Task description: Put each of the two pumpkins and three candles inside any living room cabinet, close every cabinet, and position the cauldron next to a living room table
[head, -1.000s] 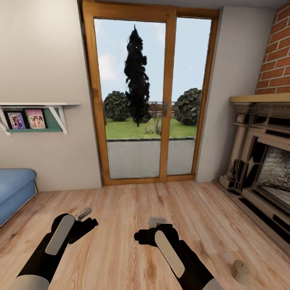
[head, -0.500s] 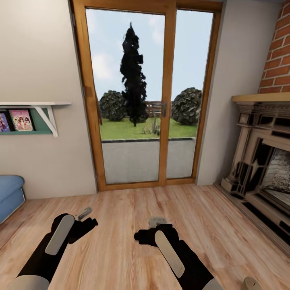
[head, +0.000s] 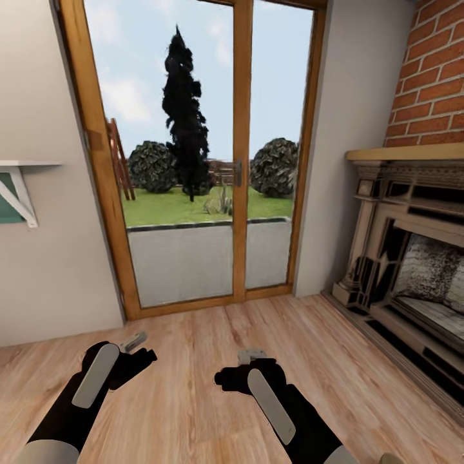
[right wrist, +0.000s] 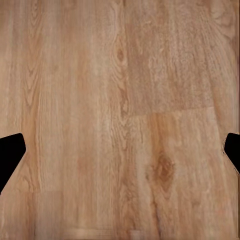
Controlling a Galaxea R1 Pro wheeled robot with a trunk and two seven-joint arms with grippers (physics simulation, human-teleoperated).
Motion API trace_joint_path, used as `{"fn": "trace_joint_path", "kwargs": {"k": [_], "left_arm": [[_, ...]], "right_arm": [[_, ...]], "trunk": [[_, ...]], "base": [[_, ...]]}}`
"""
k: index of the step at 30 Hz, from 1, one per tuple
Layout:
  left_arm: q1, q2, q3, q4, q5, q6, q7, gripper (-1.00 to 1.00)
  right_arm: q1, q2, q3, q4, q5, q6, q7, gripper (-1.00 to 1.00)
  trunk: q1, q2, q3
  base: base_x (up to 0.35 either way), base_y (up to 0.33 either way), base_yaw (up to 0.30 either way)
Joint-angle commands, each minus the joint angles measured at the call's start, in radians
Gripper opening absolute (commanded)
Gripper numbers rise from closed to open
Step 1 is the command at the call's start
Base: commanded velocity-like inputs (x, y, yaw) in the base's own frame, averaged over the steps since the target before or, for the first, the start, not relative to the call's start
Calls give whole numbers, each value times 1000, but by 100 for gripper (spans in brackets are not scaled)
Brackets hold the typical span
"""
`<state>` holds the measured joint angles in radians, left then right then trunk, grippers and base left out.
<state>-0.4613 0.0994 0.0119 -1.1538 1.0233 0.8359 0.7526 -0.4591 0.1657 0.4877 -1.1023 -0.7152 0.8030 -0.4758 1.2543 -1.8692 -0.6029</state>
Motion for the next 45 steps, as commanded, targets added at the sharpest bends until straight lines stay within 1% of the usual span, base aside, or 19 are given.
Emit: {"fn": "trace_joint_path", "kwargs": {"k": [1, 17, 23, 34, 45], "left_arm": [[0, 0, 0, -1, 11, 2, 10, 100], [0, 0, 0, -1, 11, 2, 10, 100], [0, 0, 0, -1, 11, 2, 10, 100], [0, 1, 0, -1, 11, 2, 10, 100], [0, 1, 0, -2, 11, 1, 10, 100]], "right_arm": [[-1, 0, 1, -1, -10, 1, -10, 100], [-1, 0, -1, 1, -12, 2, -9, 100], [-1, 0, -1, 2, -12, 2, -9, 100], [-1, 0, -5, 5, -12, 2, -8, 100], [-1, 0, -9, 6, -13, 2, -7, 100]], "trunk": [[1, -1, -2], [1, -1, -14], [1, -1, -19], [1, -1, -27], [1, -1, -32]], "base": [[340, 92, -249], [306, 181, -249], [284, 57, -250], [63, 13, -252], [258, 150, -266]]}}
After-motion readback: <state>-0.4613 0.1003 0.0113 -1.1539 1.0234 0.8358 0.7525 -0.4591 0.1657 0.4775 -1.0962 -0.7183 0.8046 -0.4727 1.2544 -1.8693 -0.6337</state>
